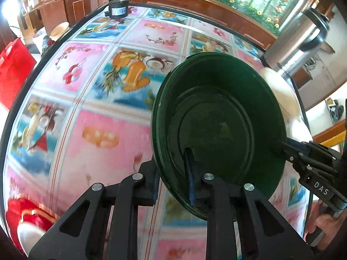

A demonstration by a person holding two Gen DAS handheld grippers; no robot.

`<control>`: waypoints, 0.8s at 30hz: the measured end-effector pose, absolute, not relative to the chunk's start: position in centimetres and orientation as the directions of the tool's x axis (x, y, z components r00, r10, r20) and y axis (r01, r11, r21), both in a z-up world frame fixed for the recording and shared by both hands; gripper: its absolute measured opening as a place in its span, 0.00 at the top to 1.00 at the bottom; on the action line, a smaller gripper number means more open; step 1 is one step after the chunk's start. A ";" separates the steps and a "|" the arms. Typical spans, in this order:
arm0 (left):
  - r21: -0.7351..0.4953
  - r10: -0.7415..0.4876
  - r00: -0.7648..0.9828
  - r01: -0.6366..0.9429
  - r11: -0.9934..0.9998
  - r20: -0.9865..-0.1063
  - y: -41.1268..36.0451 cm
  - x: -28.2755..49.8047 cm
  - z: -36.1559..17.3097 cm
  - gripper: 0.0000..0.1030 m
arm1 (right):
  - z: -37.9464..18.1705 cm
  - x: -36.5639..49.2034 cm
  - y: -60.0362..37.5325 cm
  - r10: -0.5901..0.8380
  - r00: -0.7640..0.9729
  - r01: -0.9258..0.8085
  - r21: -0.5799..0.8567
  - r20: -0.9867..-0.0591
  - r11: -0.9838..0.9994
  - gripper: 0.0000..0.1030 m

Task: Organize plates and bowls
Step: 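Lift the green basin with both tools and carry it over the red plate stack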

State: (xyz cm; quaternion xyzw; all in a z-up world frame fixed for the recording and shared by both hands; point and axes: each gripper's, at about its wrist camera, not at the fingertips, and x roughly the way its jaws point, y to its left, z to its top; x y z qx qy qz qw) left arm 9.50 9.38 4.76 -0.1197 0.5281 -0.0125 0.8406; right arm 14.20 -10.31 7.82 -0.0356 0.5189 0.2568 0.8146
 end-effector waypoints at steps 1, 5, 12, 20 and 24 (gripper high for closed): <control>-0.204 -0.139 0.451 -0.098 0.974 -0.882 9.2 8.6 4.9 0.81 | 7.8 13.4 -10.4 0.379 0.333 -0.456 0.204 -0.863 0.866 0.80; -0.192 -0.131 0.475 -0.081 0.978 -0.870 8.7 5.7 5.1 0.81 | 7.8 10.7 -10.5 0.370 0.340 -0.451 0.195 -0.864 0.871 0.80; -0.165 -0.109 0.534 -0.058 0.985 -0.838 7.7 1.7 5.8 0.81 | 8.3 5.6 -11.4 0.353 0.380 -0.422 0.179 -0.855 0.889 0.78; -0.162 -0.102 0.585 -0.052 0.985 -0.804 7.3 -1.9 6.4 0.81 | 8.5 1.7 -11.5 0.322 0.423 -0.388 0.152 -0.847 0.909 0.77; -0.177 -0.122 0.584 -0.038 0.984 -0.802 7.3 -3.2 6.6 0.81 | 9.0 0.1 -12.1 0.327 0.437 -0.376 0.160 -0.838 0.913 0.77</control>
